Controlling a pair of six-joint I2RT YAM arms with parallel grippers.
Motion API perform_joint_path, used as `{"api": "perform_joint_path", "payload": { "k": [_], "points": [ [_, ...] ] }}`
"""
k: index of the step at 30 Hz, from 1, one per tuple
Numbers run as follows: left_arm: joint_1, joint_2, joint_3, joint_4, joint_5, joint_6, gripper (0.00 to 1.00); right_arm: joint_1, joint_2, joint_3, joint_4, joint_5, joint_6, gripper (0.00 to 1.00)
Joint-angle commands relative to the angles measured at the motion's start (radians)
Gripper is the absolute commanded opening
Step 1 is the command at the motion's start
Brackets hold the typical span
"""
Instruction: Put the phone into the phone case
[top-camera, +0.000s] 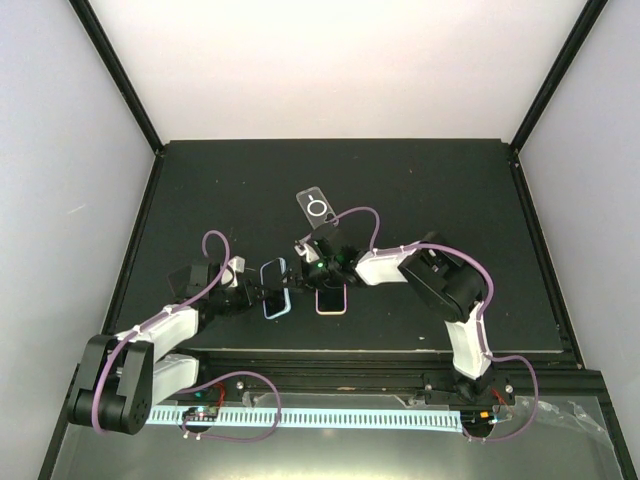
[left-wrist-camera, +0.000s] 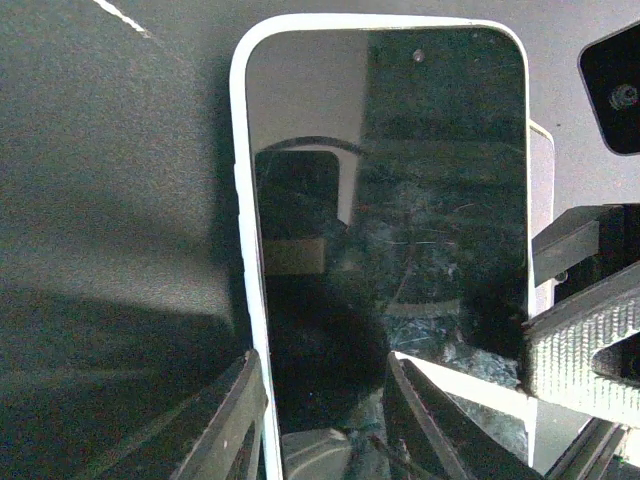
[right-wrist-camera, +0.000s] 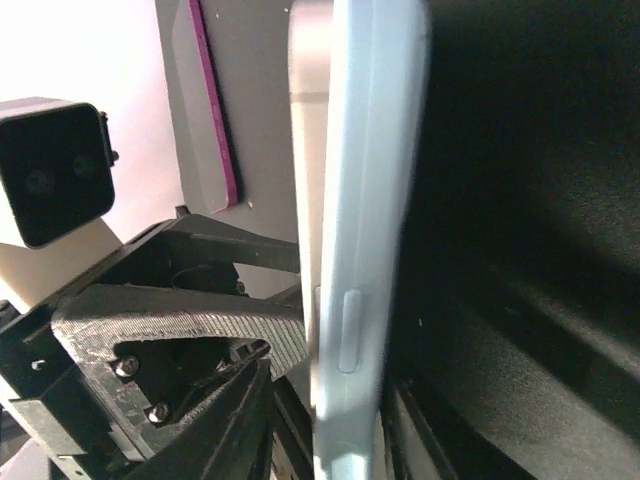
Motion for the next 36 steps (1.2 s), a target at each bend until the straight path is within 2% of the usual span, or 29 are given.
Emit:
{"api": "perform_joint_path", "payload": {
  "k": [1,2,5,7,12,18,21,27,29,34,36],
  "points": [
    [-0.011,0.022,0.002,-0.002,0.036,0.010,0.35,0.018,-0.025,0.047,-0.068,0.031,-0.051,0.33],
    [-0.011,0.022,0.002,-0.002,0.036,0.010,0.35,0.020,-0.022,0.054,-0.086,0.037,-0.062,0.30],
    [-0.012,0.012,0.003,-0.007,0.044,0.008,0.34,0.020,-0.029,0.070,-0.149,0.076,-0.098,0.10],
    [-0.006,-0.005,0.012,-0.014,0.078,0.010,0.35,0.018,-0.048,0.071,-0.175,0.098,-0.130,0.05],
    [0.025,-0.103,0.032,-0.007,0.204,-0.037,0.44,0.001,-0.166,0.025,-0.179,0.123,-0.193,0.04],
    [0.034,-0.225,0.012,0.163,0.396,-0.173,0.57,-0.031,-0.345,-0.077,-0.060,0.053,-0.203,0.05],
    [0.034,-0.255,0.015,0.216,0.453,-0.219,0.59,-0.048,-0.385,-0.134,0.062,-0.018,-0.172,0.06],
    [0.034,-0.288,0.032,0.221,0.479,-0.226,0.60,-0.060,-0.401,-0.200,0.220,-0.097,-0.097,0.06],
    [0.035,-0.292,0.031,0.235,0.488,-0.236,0.53,-0.060,-0.403,-0.216,0.278,-0.119,-0.075,0.06],
    [0.034,-0.304,0.003,0.361,0.507,-0.349,0.14,-0.061,-0.416,-0.213,0.236,-0.114,-0.104,0.12],
    [0.035,-0.314,-0.009,0.404,0.505,-0.386,0.07,-0.061,-0.420,-0.216,0.230,-0.114,-0.105,0.17]
  ]
}}
